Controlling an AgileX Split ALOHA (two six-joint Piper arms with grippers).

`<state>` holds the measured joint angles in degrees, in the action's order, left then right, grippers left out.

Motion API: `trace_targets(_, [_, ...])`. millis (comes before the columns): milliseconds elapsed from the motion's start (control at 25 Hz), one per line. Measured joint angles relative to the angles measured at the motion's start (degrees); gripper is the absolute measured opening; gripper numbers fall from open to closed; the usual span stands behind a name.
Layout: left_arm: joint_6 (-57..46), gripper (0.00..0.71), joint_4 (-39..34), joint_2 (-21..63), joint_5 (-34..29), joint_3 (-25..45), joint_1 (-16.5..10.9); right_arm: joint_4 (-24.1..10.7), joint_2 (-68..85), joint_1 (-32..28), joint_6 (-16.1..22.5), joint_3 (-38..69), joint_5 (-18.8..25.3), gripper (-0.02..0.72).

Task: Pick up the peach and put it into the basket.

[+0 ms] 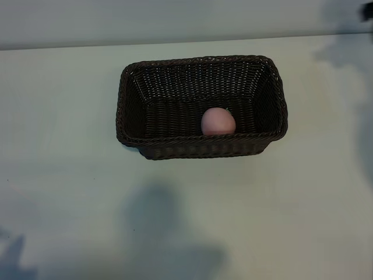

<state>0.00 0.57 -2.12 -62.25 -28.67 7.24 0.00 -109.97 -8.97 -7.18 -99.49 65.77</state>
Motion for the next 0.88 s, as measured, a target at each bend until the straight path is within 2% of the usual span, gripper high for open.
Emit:
trace_targets(160, [0.00,0.592,0.00,0.00,0.00,0.00,0.00,1.32,0.41,-5.18,-0.07,0.00,3.53,0.569])
trace_targets(400, [0.00,0.592,0.00,0.00,0.00,0.00,0.00,3.11,7.61,-6.09,-0.07,0.00,3.98,0.567])
trace_targets(640, [0.00,0.592,0.00,0.00,0.00,0.00,0.00,3.63,23.47,-6.09,0.39,1.30,4.00,0.567])
trace_targets(880, [0.00,0.592,0.00,0.00,0.00,0.00,0.00,3.63,45.08,-6.09,0.40,11.84,4.17,0.567])
